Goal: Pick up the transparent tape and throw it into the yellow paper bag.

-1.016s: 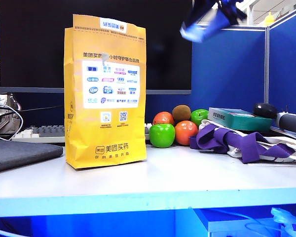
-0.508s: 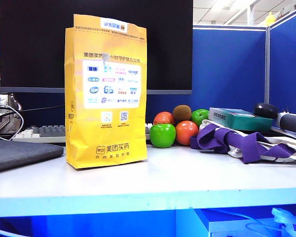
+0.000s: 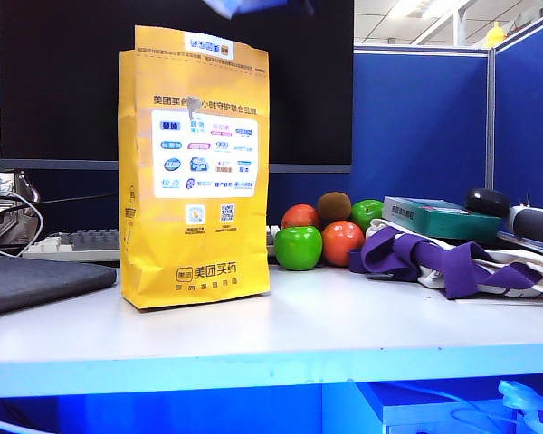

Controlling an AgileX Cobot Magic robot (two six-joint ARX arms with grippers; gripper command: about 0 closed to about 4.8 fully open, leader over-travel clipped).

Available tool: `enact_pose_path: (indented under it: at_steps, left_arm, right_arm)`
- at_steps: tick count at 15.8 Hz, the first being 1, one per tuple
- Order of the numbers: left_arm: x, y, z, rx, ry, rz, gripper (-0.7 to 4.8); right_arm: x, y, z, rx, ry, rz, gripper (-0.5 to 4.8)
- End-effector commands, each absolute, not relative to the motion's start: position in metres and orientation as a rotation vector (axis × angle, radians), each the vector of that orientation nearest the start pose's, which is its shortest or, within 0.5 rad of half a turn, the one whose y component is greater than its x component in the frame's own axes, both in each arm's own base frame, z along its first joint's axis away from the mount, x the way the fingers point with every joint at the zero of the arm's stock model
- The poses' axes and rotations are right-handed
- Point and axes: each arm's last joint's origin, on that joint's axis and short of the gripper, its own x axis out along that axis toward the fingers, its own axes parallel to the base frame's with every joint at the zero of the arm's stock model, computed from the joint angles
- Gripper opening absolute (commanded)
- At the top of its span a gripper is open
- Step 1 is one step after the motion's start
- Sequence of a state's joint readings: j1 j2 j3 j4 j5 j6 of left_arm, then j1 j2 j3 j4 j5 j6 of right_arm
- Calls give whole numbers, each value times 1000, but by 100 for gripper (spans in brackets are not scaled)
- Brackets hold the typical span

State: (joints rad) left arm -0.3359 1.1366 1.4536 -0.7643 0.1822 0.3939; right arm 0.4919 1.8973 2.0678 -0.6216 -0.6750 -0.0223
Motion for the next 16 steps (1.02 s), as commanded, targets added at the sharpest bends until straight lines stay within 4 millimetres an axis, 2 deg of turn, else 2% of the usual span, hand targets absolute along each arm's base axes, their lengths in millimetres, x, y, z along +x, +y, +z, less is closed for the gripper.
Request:
enact_pose_path:
  at_steps: [1, 3, 4, 5, 9, 11, 13, 14, 16]
  left_arm:
    - [195, -73, 437, 407, 337, -586, 479]
    - [195, -73, 437, 407, 337, -586, 479]
    - [195, -73, 437, 404, 338, -585, 479]
    - [195, -73, 437, 404, 339, -586, 479]
    - [195, -73, 437, 405, 339, -584, 479]
    - [190, -71, 440, 441, 318, -557, 479]
    - [173, -61, 450, 507, 267, -455, 479]
    - [153, -53, 459, 516, 218, -381, 479]
    - [114, -37, 473, 506, 122, -288, 479]
  right_arm:
    - [361, 216, 417, 39, 440, 1172, 215]
    - [362, 218, 420, 45, 404, 1185, 224]
    - [362, 218, 423, 56, 388, 1203, 319]
    - [362, 219, 425, 64, 366, 1226, 479]
    - [361, 218, 437, 92, 313, 1219, 479]
    - [351, 200, 465, 79, 224, 1193, 479]
    - [327, 171, 502, 49, 100, 1154, 479]
    - [304, 146, 527, 33, 22, 1119, 479]
    - [260, 111, 556, -58, -63, 1035, 479]
